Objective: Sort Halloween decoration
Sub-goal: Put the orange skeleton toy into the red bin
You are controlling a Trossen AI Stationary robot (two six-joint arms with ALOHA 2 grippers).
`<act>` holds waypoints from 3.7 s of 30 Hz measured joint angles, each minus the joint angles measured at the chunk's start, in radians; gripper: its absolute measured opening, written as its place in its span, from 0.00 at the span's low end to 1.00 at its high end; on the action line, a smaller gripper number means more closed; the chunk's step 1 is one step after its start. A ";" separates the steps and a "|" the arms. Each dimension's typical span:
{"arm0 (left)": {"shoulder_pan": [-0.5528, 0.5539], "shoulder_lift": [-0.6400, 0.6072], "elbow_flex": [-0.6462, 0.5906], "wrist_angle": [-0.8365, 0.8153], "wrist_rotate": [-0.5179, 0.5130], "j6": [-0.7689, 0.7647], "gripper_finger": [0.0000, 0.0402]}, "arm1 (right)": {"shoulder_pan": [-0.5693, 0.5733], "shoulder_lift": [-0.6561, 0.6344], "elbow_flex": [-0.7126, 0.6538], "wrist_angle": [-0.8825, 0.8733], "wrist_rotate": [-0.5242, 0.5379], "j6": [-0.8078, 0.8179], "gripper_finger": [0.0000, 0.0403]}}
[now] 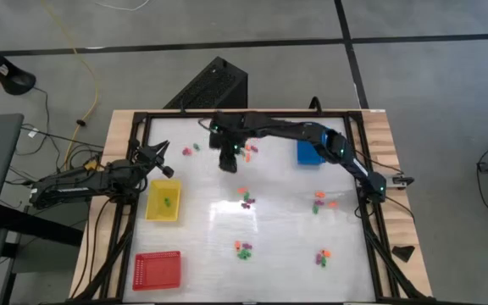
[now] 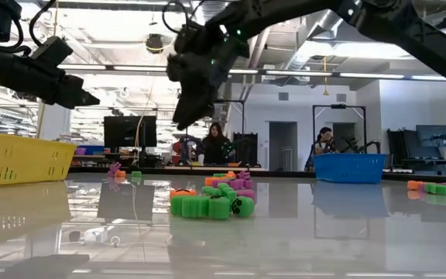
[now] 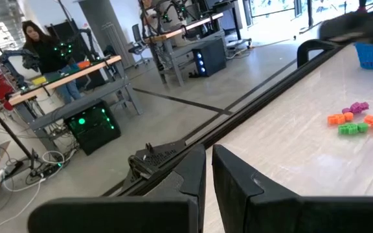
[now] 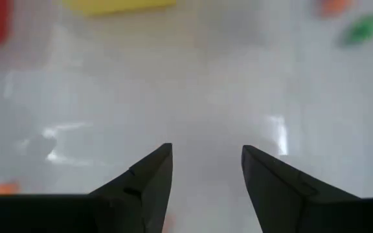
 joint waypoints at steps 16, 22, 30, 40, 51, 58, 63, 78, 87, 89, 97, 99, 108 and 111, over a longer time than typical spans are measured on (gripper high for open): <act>0.000 -0.001 0.000 0.000 0.002 0.000 0.04 | -0.099 0.010 -0.061 -0.207 0.157 0.097 0.51; 0.000 -0.001 0.000 0.000 0.002 0.000 0.04 | -0.111 0.010 -0.084 -0.210 0.252 0.203 0.51; 0.000 -0.001 0.000 0.000 0.002 0.000 0.04 | -0.094 0.012 -0.185 -0.154 0.261 0.294 0.51; 0.000 -0.001 0.000 0.000 0.003 0.000 0.04 | -0.066 0.011 -0.256 -0.125 0.311 0.359 0.51; 0.000 -0.001 0.000 0.000 0.003 0.000 0.04 | -0.009 0.004 -0.260 -0.145 0.345 0.339 0.21; 0.000 -0.001 0.000 0.000 0.003 0.000 0.04 | 0.114 -0.098 -0.264 -0.158 0.328 0.306 0.15; 0.000 -0.001 0.000 0.000 0.003 0.000 0.04 | 0.222 -0.154 -0.263 0.043 0.317 0.211 0.15; 0.000 0.008 0.000 0.000 -0.001 0.000 0.04 | 0.441 0.064 -0.270 1.163 -0.154 0.044 0.15; 0.000 0.023 0.000 0.000 0.001 0.000 0.04 | 0.479 0.145 -0.264 1.326 -0.143 0.190 0.15; 0.000 0.023 0.000 0.000 0.001 0.000 0.04 | 0.487 0.145 -0.264 1.318 -0.106 0.185 0.15; 0.000 0.023 0.000 0.000 0.000 0.000 0.04 | 0.531 0.160 -0.263 1.384 0.004 0.117 0.15; 0.000 0.023 0.000 0.000 0.000 0.000 0.04 | 0.549 0.180 -0.263 1.452 0.031 0.110 0.15; 0.000 0.037 0.000 0.001 0.003 0.000 0.04 | 0.574 0.284 -0.145 1.578 -0.052 0.163 0.15; 0.000 0.044 0.000 0.000 0.008 0.000 0.04 | 0.569 0.345 -0.077 1.571 -0.071 0.190 0.15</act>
